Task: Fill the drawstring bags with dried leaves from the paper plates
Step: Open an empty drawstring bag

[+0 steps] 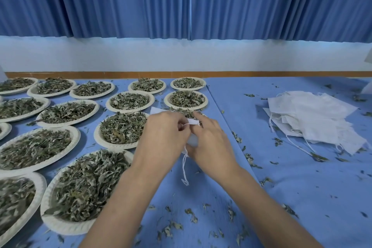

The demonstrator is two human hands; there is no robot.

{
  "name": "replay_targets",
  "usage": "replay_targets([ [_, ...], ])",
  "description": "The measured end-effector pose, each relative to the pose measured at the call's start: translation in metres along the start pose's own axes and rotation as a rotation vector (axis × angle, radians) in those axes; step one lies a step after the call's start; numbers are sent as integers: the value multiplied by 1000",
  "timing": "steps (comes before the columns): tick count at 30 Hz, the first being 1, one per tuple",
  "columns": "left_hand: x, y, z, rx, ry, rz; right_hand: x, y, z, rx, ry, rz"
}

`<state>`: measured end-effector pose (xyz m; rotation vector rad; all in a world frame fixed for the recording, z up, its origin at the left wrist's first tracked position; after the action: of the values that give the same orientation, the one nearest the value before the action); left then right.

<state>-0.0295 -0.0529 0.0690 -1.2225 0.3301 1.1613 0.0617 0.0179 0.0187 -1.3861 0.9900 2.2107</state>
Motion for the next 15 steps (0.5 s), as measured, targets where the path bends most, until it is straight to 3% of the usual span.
replay_targets([
  [5,-3,2,0,-21,86,-181,4,1,0,-41,12,3],
  [8,-5,9,3,-40,67,-174,6,-2,1,-85,23,43],
  [10,-7,13,4,-31,20,-103,8,-1,0,-104,13,256],
  [12,-10,18,5,-25,-43,-31,6,1,-1,-110,-33,643],
  [15,-20,27,8,-47,-183,-12,-1,-12,1,-39,-208,994],
])
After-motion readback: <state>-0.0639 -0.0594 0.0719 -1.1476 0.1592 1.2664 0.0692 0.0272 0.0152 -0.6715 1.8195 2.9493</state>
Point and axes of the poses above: each hand's wrist, its own z-axis towards the middle knuckle, its own x-axis out of the palm, y = z × x, the point moved 2 cm from there along z, towards the middle knuckle, and after that the axes turned 7 degrees about y, right-handed, at the moved point
